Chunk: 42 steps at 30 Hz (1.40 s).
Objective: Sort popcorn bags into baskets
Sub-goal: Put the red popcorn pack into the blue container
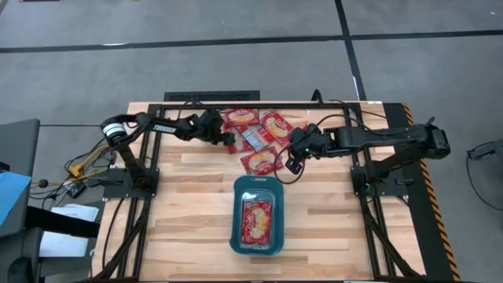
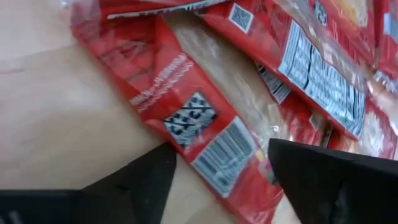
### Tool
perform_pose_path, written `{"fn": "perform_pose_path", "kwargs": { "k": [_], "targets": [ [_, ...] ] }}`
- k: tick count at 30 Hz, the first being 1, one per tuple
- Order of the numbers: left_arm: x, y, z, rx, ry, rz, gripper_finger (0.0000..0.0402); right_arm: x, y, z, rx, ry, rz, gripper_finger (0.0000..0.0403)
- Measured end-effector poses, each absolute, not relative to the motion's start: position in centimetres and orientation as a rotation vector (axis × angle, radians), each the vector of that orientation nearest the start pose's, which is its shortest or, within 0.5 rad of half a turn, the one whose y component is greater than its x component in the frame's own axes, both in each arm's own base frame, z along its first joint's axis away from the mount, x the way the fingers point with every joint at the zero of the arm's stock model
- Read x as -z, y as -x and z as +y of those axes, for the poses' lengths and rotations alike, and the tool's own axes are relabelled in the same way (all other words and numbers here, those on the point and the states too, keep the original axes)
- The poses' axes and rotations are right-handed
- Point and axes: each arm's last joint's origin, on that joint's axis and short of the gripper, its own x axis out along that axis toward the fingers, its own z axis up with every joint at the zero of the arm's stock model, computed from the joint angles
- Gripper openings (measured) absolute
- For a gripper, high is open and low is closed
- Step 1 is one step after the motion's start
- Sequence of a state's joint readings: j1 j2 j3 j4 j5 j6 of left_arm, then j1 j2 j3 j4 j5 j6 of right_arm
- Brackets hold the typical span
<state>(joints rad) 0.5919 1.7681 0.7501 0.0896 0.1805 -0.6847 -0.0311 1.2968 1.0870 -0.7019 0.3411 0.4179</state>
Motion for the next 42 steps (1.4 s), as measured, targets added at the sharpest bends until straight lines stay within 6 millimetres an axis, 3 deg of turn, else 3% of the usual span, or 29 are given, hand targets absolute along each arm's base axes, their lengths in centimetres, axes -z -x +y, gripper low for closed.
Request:
{"fn": "perform_pose_path", "kwargs": {
  "k": [12, 19, 28, 36, 42],
  "targets": [
    [-10.3, -26.4, 17.2, -0.75, 0.992, 0.633, 0.0013, -29.0, -25.9, -1.1, 0.512, -0.25, 0.813, 0.0067],
    [-11.7, -26.0, 16.5, -0.716, 1.065, 0.648, 0.0001, -29.0, -25.9, -0.7, 0.5, -0.251, 0.81, 0.0067],
    [-18.5, -23.3, 13.5, -0.73, 1.016, 0.635, 0.0, -29.1, -26.0, -0.1, 0.477, -0.247, 0.798, 0.0067],
    [-24.6, -20.4, 9.6, -0.731, 0.99, 0.456, 0.0, -29.4, -26.4, -0.1, 0.468, -0.259, 0.748, 0.0067],
    [-25.4, -18.7, 7.4, -0.907, 0.884, 0.45, 0.0009, -29.8, -27.3, -0.3, 0.447, -0.251, 0.669, 0.0067]
  ]
}}
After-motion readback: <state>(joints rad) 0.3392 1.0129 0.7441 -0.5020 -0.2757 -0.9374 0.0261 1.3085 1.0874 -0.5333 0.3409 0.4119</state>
